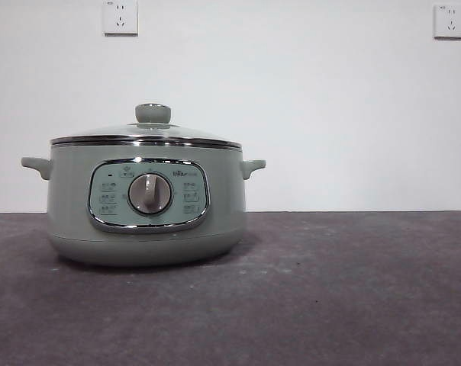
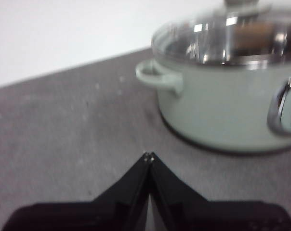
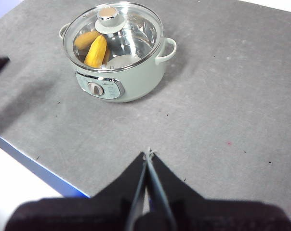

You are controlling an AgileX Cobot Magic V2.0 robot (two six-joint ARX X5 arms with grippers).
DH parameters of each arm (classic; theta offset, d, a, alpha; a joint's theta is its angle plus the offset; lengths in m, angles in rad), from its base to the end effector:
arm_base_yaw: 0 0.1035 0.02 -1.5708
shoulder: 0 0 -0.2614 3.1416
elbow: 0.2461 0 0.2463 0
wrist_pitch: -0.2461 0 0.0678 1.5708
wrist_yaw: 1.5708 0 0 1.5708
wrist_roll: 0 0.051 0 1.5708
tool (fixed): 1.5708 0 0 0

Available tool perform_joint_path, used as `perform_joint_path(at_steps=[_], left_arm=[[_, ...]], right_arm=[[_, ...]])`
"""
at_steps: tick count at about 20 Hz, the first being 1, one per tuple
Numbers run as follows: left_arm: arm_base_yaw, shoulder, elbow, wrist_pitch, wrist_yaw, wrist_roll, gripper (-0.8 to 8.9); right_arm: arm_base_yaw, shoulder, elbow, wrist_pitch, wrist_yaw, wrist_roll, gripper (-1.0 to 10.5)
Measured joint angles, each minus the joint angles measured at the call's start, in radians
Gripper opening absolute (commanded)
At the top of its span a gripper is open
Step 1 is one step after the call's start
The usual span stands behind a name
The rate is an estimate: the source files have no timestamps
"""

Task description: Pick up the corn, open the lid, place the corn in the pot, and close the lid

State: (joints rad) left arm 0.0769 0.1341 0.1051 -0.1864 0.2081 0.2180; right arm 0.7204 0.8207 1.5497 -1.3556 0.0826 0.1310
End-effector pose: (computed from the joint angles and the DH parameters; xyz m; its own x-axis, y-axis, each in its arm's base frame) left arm 0.1169 -0.0016 0.1663 0.9689 -0.1326 -0.2091 0.1692 0.9711 0.1682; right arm 0.0600 0.0470 0.4291 0.6611 0.4705 -0.5844 -0.5444 0.8368 0.0578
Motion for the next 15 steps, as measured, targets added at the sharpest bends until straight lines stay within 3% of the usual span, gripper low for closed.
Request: perform_joint_path(at_steps=[6,15], left_arm=[[0.0,-0.122,-0.082,0.009,-0.006,-0.058,-0.03],[0.001,-0.113,-0.082,0.016,0.015,-0.073,-0.03]], right_arm=[[0.0,0.001,0.0,0.0,0.0,0.0,0.0],[0.0,0.001,0.0,0.0,0.014,0.0,0.0]])
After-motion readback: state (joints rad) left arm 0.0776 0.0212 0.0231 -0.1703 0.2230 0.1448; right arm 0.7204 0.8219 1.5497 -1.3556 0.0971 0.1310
